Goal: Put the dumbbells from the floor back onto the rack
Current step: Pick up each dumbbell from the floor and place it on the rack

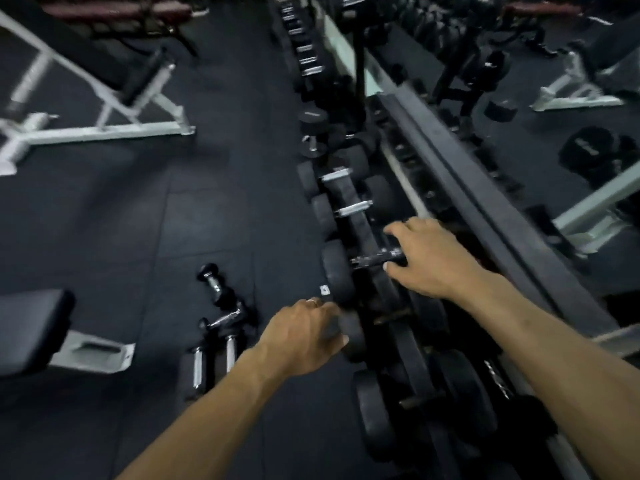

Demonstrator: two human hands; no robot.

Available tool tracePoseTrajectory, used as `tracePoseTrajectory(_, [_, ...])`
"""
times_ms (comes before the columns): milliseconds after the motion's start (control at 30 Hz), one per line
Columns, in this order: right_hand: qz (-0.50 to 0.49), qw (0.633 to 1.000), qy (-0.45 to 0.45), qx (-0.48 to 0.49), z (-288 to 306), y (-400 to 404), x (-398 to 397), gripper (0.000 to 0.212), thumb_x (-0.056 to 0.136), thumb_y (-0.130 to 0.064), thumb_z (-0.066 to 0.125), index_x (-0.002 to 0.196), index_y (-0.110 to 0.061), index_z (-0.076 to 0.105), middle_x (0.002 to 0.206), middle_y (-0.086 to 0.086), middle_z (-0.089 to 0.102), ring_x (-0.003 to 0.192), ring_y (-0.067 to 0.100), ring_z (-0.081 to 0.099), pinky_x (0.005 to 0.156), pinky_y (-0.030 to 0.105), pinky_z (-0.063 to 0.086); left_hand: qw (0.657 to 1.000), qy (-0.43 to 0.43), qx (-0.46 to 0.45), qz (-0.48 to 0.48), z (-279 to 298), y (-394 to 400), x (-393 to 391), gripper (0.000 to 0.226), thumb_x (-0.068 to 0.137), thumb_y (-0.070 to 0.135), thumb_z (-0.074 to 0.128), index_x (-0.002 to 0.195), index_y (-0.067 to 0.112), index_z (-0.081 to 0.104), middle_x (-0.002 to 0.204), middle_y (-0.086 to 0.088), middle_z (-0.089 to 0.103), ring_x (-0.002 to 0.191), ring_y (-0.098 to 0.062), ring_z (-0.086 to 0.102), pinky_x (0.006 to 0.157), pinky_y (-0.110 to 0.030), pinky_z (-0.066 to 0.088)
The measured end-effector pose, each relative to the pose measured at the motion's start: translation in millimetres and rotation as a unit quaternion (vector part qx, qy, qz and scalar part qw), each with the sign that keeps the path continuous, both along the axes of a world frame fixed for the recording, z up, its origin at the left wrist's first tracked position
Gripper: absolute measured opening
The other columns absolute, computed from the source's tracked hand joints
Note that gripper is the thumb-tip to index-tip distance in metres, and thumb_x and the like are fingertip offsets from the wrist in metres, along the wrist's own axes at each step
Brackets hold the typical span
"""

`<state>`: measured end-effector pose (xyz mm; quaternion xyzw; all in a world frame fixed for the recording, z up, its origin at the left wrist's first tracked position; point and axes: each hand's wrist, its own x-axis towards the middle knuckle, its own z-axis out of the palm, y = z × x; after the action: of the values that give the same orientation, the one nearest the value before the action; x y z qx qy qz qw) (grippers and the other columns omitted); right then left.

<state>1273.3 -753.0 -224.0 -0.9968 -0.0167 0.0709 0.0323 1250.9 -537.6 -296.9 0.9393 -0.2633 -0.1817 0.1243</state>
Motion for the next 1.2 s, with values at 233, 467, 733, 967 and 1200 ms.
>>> tracePoseTrajectory(233, [0.121,0.989,0.070,-0.047,-26,169,46,0.059,0.090,-0.044,0.055,0.141,-0.020,0.038,0.131,0.009,0.049,0.122,0.031,0.045,0.098,0.045,0.044,0.995,0.035,0.018,0.095,-28,161,4,0.054,0.092,0.056,0.046,0.137,0.027,0.044,0.135,0.001,0.052,0.123,-0.024,0.052,0.096,-0.037,0.044])
tracePoseTrajectory(467, [0.195,0.976,0.084,-0.039,-55,296,97,0.055,0.093,-0.042,0.053,0.141,-0.020,0.039,0.129,0.005,0.050,0.121,0.028,0.046,0.093,0.042,0.047,0.980,0.079,0.074,0.166,-59,283,16,0.053,0.092,0.058,0.042,0.135,0.026,0.046,0.134,0.001,0.053,0.122,-0.022,0.051,0.097,-0.037,0.041])
tracePoseTrajectory(733, [0.249,0.956,0.152,-0.031,-140,356,166,0.050,0.092,-0.039,0.054,0.136,-0.018,0.044,0.125,0.006,0.051,0.118,0.028,0.048,0.092,0.043,0.048,0.958,0.156,0.099,0.221,-126,322,55,0.045,0.095,0.055,0.039,0.120,0.021,0.050,0.122,-0.004,0.055,0.116,-0.024,0.053,0.094,-0.037,0.042])
tracePoseTrajectory(967, [0.310,0.924,0.223,-0.023,-271,405,239,0.048,0.091,-0.034,0.054,0.136,-0.018,0.044,0.124,0.007,0.052,0.115,0.029,0.050,0.090,0.044,0.049,0.924,0.205,0.075,0.315,-242,341,88,0.046,0.094,0.056,0.039,0.129,0.026,0.048,0.122,0.000,0.054,0.117,-0.021,0.052,0.095,-0.036,0.041])
tracePoseTrajectory(1200, [0.336,0.899,0.277,-0.033,-416,459,264,0.050,0.090,-0.037,0.057,0.135,-0.019,0.045,0.127,0.007,0.051,0.115,0.030,0.053,0.091,0.044,0.048,0.897,0.230,0.053,0.374,-373,371,94,0.051,0.094,0.057,0.039,0.136,0.028,0.045,0.132,-0.002,0.052,0.122,-0.023,0.051,0.101,-0.038,0.041])
